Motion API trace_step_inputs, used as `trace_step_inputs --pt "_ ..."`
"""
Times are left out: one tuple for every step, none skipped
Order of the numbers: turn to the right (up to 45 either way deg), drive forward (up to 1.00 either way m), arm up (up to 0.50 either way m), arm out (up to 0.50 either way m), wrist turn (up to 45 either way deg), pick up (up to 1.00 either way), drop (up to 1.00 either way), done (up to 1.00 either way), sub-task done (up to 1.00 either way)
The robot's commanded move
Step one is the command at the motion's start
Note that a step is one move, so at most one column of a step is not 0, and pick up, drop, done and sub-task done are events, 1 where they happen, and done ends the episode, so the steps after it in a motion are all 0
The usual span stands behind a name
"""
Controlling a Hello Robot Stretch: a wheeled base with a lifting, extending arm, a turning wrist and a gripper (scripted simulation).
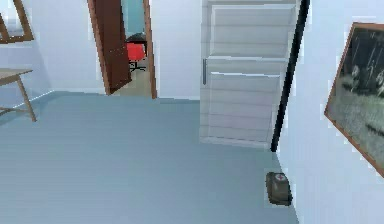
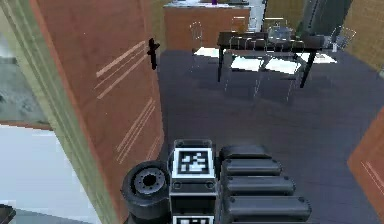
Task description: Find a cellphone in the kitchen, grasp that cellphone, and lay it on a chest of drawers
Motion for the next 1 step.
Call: trace_step_inputs --pt "-18.0 0.0 0.0 0.0 0.0 0.0 0.0 0.0 0.0"
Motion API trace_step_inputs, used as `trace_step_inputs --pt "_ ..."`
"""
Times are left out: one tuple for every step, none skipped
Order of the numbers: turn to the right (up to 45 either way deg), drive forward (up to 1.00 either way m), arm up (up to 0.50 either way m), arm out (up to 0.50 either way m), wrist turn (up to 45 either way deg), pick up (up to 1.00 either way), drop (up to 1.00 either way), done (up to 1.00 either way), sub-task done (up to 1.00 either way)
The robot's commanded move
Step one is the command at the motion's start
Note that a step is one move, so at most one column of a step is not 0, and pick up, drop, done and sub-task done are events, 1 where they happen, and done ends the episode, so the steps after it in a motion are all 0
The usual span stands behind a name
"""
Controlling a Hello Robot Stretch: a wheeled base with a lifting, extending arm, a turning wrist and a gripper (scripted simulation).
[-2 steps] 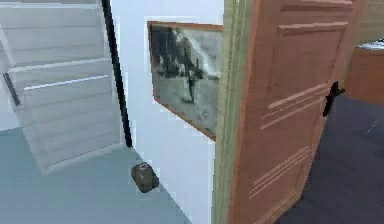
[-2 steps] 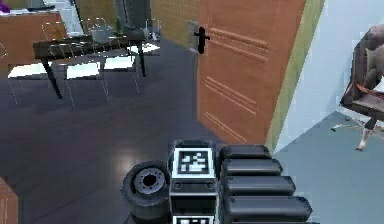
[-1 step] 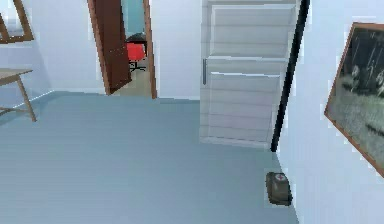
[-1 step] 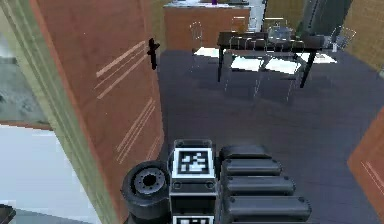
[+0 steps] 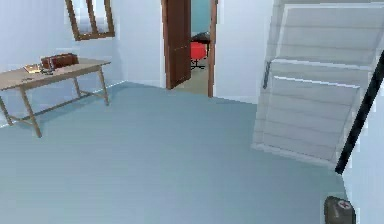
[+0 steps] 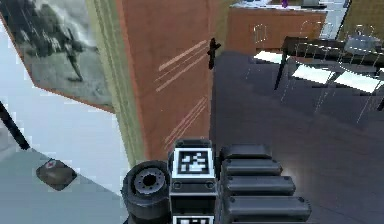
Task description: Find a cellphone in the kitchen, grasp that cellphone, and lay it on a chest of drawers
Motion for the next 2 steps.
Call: trace_step_inputs --pt "0.0 1.0 0.0 0.0 0.0 0.0 0.0 0.0 0.0" --pt "-3.0 0.0 0.0 0.0 0.0 0.0 0.0 0.0 0.0"
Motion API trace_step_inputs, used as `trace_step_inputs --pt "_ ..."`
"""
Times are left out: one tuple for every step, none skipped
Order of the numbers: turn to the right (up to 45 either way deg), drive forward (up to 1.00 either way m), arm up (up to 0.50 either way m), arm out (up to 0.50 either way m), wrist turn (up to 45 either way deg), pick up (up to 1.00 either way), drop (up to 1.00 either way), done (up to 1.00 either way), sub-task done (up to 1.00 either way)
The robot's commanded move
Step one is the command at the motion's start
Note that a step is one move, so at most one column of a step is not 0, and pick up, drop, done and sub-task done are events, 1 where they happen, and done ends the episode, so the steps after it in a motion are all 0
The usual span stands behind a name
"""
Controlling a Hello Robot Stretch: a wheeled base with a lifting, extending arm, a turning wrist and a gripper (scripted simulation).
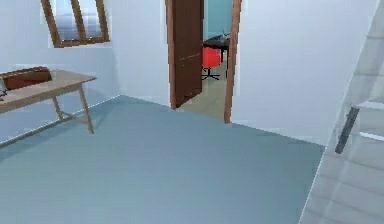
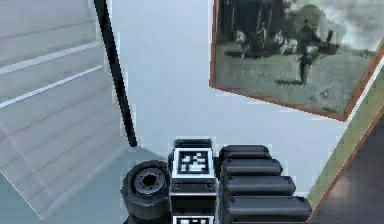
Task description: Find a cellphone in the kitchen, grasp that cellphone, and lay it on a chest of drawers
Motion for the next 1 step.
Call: trace_step_inputs --pt "0.0 1.0 0.0 0.0 0.0 0.0 0.0 0.0 0.0"
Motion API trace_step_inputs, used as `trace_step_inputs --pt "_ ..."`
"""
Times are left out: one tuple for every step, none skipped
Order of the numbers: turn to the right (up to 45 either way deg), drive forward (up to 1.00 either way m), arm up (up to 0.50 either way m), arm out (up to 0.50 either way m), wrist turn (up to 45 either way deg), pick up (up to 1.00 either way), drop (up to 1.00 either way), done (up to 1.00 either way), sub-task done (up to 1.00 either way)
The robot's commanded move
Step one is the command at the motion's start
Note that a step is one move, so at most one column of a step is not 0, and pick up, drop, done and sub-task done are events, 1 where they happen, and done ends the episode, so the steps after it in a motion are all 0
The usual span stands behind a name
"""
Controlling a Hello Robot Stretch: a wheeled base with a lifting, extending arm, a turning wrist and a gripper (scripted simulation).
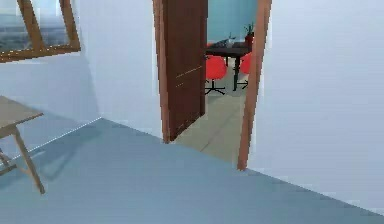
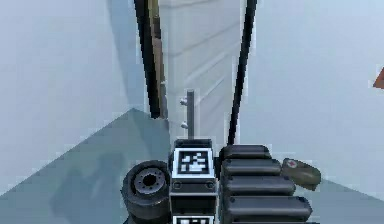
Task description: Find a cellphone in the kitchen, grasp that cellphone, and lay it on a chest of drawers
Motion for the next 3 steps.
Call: trace_step_inputs --pt "0.0 1.0 0.0 0.0 0.0 0.0 0.0 0.0 0.0" --pt "0.0 0.8 0.0 0.0 0.0 0.0 0.0 0.0 0.0" --pt "27.0 0.0 0.0 0.0 0.0 0.0 0.0 0.0 0.0"
